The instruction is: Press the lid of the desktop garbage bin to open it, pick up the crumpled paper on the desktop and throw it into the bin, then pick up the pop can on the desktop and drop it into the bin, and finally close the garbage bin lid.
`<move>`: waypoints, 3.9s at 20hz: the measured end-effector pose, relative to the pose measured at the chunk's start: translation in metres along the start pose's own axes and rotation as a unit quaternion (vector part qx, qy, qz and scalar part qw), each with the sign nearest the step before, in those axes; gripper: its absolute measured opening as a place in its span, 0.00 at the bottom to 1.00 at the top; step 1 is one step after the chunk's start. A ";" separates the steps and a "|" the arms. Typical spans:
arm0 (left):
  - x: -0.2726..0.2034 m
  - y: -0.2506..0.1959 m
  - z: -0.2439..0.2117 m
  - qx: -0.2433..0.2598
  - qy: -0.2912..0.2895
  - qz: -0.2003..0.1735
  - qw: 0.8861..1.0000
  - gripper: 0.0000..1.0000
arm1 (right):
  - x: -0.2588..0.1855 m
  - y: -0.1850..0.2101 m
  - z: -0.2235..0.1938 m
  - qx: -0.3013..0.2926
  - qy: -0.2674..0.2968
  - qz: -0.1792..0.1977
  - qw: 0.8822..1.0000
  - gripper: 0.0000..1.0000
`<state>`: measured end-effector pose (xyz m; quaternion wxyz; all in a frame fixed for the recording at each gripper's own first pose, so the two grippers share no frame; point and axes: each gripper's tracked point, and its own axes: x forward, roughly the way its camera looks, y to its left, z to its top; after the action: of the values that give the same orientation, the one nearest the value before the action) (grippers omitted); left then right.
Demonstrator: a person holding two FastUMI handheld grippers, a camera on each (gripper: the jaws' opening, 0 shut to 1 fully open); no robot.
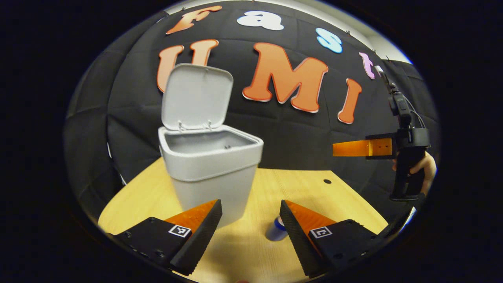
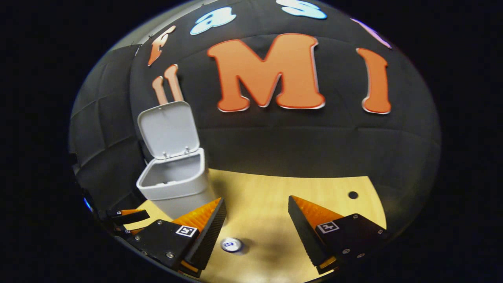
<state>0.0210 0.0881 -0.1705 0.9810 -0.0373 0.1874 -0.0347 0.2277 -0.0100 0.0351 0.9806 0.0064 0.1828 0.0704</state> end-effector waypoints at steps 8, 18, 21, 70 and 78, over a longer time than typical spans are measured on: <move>0.062 -0.060 -0.120 -0.034 0.188 -0.055 0.980 0.97 | -0.042 -0.075 -0.036 0.037 0.024 -0.046 0.998 0.95; 0.142 -0.070 -0.168 0.012 0.236 -0.038 0.971 0.97 | -0.064 -0.113 -0.046 0.049 0.034 -0.073 0.996 0.95; 0.161 -0.071 -0.173 0.026 0.230 -0.032 0.972 0.97 | -0.064 -0.118 -0.052 0.047 0.043 -0.077 0.995 0.95; 0.002 0.117 0.283 -0.015 -0.199 0.174 0.964 0.95 | -0.047 -0.078 -0.029 0.109 0.025 0.001 0.994 0.95; 0.044 0.178 0.380 0.015 -0.218 0.244 0.945 0.94 | -0.044 -0.083 -0.030 0.123 0.022 -0.003 0.992 0.95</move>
<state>0.2124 0.2848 0.1501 0.9768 0.0179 -0.0285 0.2116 0.1875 -0.0985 0.0194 0.9683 0.1249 0.2116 0.0448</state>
